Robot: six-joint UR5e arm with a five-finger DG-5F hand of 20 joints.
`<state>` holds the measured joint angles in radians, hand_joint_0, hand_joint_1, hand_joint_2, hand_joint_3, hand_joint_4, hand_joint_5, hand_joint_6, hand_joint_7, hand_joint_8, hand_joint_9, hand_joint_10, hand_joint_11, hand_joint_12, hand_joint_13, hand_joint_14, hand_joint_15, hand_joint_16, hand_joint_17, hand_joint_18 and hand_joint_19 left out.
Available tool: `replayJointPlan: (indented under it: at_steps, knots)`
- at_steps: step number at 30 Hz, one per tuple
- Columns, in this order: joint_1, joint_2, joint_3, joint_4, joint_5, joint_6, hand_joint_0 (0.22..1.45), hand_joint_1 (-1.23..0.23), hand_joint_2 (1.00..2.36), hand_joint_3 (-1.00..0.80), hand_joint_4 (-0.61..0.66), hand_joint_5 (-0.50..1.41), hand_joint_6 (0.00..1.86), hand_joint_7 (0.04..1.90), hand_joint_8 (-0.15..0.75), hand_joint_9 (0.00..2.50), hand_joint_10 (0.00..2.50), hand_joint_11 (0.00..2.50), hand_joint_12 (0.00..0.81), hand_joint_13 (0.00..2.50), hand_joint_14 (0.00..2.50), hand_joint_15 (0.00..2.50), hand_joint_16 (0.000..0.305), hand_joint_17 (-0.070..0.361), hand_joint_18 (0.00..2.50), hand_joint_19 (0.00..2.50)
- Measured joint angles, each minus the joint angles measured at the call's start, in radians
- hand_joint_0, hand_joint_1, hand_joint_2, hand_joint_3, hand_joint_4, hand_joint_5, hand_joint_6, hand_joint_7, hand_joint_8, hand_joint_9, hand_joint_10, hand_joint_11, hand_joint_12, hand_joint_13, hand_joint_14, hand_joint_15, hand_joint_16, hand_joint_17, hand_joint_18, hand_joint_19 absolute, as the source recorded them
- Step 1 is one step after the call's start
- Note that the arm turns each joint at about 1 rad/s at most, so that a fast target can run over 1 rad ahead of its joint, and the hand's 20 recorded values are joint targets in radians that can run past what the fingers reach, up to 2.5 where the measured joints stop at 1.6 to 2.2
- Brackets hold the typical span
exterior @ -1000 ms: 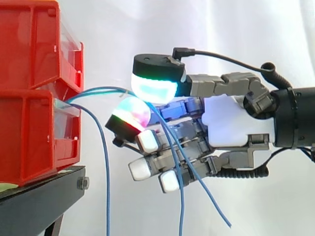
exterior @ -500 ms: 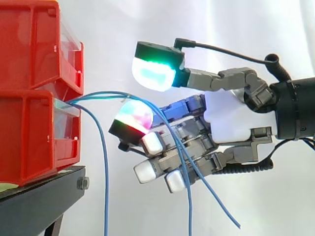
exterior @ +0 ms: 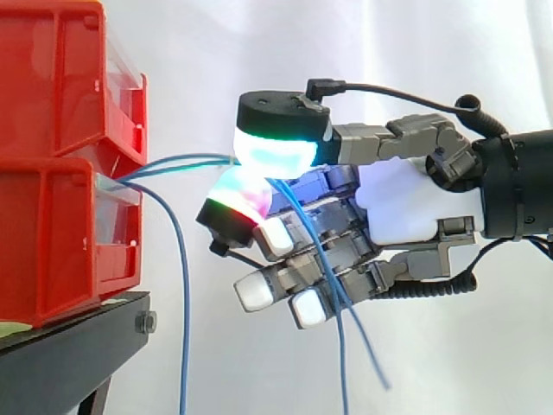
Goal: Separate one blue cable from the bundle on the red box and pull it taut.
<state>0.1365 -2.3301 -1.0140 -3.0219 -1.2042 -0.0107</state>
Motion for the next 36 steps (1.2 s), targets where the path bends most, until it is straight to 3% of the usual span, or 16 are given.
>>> replayJointPlan:
  at_steps: [3,5,6,10,15,19,20,25,32,36]
  knots:
    - [0.000,0.000,0.001,0.000,0.000,0.000,0.65,-0.96,1.02,-0.15,0.09,-0.19,0.88,1.08,0.360,0.92,0.01,0.67,0.411,0.85,0.01,0.41,0.049,0.111,0.94,0.45]
    - [0.000,0.000,0.001,-0.001,0.000,0.000,0.60,-0.95,1.01,-0.40,0.14,-0.19,0.88,1.04,0.357,0.91,0.02,0.66,0.412,0.85,0.01,0.42,0.049,0.111,0.94,0.46]
    - [0.000,0.000,0.001,-0.001,0.000,0.000,0.59,-0.94,1.01,-0.42,0.14,-0.19,0.88,1.03,0.357,0.92,0.02,0.66,0.412,0.85,0.01,0.41,0.050,0.111,0.94,0.45]
    - [0.000,0.000,0.001,-0.001,0.000,0.000,0.49,-0.70,1.00,-0.50,0.17,-0.16,0.85,1.05,0.401,1.01,0.02,0.67,0.450,0.90,0.01,0.42,0.056,0.125,0.99,0.46]
    - [0.000,0.000,0.003,-0.001,0.000,0.000,0.52,-0.48,1.00,-0.50,0.17,-0.13,0.83,1.10,0.401,1.08,0.02,0.67,0.435,0.93,0.01,0.42,0.053,0.120,0.99,0.48]
    - [0.000,0.000,0.003,0.001,0.000,0.000,0.57,-0.60,1.02,-0.26,0.14,-0.12,0.83,1.14,0.398,1.09,0.02,0.67,0.427,0.93,0.01,0.43,0.051,0.114,0.98,0.49]
    - [0.000,0.000,0.003,0.001,0.000,0.000,0.56,-0.65,1.02,-0.20,0.16,-0.12,0.84,1.11,0.423,1.11,0.02,0.66,0.460,0.96,0.01,0.41,0.057,0.129,1.04,0.45]
    - [0.000,0.000,0.007,-0.001,0.000,0.000,0.59,-0.82,1.02,-0.08,0.11,-0.15,0.87,1.12,0.404,1.03,0.02,0.68,0.454,0.94,0.01,0.43,0.055,0.125,1.03,0.46]
    - [0.000,0.000,0.008,-0.001,0.000,0.000,0.62,-0.88,1.02,-0.10,0.02,-0.18,0.88,1.09,0.362,0.93,0.02,0.69,0.421,0.89,0.01,0.43,0.050,0.112,0.97,0.47]
    - [0.000,0.000,0.010,-0.002,-0.001,0.000,0.66,-0.91,1.02,-0.18,0.06,-0.19,0.88,1.02,0.355,0.91,0.02,0.69,0.418,0.88,0.01,0.42,0.049,0.111,0.96,0.46]
